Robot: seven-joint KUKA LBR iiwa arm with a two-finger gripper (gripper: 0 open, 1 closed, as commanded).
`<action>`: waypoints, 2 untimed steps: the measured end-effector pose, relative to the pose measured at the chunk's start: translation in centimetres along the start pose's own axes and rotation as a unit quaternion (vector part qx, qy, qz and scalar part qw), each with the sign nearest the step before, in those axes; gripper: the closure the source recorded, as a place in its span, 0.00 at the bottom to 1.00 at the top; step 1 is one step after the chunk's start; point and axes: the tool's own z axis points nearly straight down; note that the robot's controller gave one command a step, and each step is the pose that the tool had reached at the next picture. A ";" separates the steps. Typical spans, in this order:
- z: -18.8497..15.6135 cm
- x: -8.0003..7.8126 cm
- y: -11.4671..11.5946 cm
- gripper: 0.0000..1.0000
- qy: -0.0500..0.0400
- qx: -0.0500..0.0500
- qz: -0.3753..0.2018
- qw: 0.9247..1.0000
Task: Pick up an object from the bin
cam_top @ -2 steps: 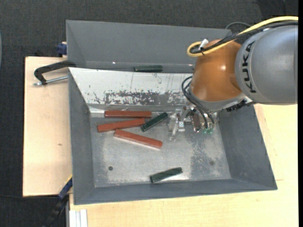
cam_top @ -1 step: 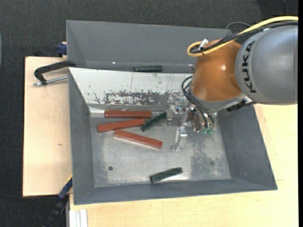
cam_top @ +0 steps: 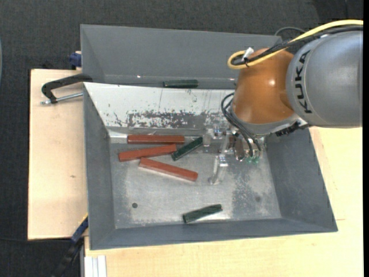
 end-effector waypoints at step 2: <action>5.9 1.3 3.9 1.00 -0.007 0.000 0.024 1.000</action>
Offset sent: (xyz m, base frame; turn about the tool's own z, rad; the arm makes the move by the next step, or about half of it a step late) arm -0.0180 0.0387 -0.0643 0.0462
